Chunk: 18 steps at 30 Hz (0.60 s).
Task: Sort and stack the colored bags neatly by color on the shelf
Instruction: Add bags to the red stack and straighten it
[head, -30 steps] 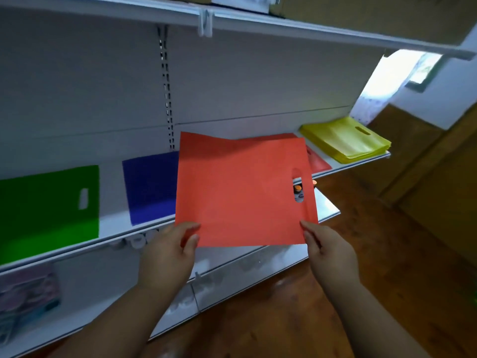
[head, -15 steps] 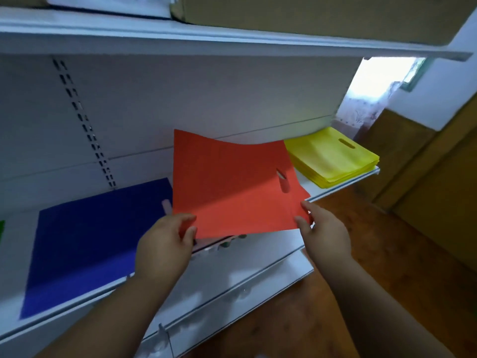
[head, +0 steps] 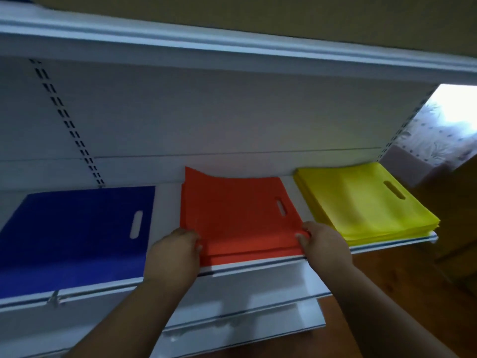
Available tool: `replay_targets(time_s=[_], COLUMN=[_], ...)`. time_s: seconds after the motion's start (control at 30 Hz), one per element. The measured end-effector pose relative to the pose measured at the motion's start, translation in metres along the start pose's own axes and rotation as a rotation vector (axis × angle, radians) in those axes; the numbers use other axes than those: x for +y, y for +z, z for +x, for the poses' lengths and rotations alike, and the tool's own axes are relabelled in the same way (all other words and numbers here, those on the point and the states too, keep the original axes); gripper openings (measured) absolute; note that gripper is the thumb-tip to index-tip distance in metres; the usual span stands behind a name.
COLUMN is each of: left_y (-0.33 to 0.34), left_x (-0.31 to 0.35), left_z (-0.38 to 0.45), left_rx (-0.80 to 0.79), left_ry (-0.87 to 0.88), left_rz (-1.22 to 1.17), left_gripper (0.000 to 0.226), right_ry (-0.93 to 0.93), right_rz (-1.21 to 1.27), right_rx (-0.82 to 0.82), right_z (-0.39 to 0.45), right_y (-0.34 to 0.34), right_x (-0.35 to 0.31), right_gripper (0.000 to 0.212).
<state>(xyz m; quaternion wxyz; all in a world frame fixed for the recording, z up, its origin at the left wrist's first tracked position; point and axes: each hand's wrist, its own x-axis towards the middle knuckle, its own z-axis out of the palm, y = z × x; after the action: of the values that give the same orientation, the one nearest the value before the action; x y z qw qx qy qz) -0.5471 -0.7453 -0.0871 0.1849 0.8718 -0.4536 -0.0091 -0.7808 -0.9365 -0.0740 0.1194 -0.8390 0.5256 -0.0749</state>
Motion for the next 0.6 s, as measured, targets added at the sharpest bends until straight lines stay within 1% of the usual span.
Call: replay_targets(time_s=[0.1,0.17,0.2,0.23,0.3,0.37,0.43,0.53,0.6], left_y=[0.010,0.014,0.015,0.015,0.013,0.009,0.006,-0.002,-0.011], left_x=[0.007,0.010,0.011,0.012,0.012,0.010,0.008,0.001,-0.012], left_z=[0.004,0.003,0.002,0.001,0.001,0.001,-0.001,-0.010,-0.021], left_rx=[-0.096,-0.083,-0.088,-0.085,-0.028,0.031,0.062,0.096,0.147], left_ry=[-0.025,-0.016,-0.012,-0.008,0.013,0.021,0.034,0.051,0.027], left_rz=[0.099,0.131,0.146,0.161,0.178,0.171,0.145,0.063,0.013], left_gripper=[0.017,0.011,0.012,0.018,0.030,0.038,0.041,0.039,0.037], right_ry=[-0.046,-0.060,-0.061,-0.059,-0.064,-0.108,-0.185,-0.295,-0.391], right_rz=[-0.079,-0.117,-0.133,-0.149,-0.163,-0.127,-0.045,0.095,0.173], right_rx=[-0.110,-0.132,-0.128,-0.119,-0.099,-0.084,-0.065,-0.041,-0.029], right_z=[0.014,0.016,0.016,0.017,0.017,0.013,0.008,-0.001,-0.009], right_y=[0.001,0.002,0.003,0.002,0.002,0.003,0.005,0.007,0.006], right_x=[0.006,0.007,0.008,0.007,0.003,-0.007,-0.022,-0.055,-0.087], right_gripper=[0.030,0.027,0.027,0.027,0.028,0.029,0.029,0.030,0.032])
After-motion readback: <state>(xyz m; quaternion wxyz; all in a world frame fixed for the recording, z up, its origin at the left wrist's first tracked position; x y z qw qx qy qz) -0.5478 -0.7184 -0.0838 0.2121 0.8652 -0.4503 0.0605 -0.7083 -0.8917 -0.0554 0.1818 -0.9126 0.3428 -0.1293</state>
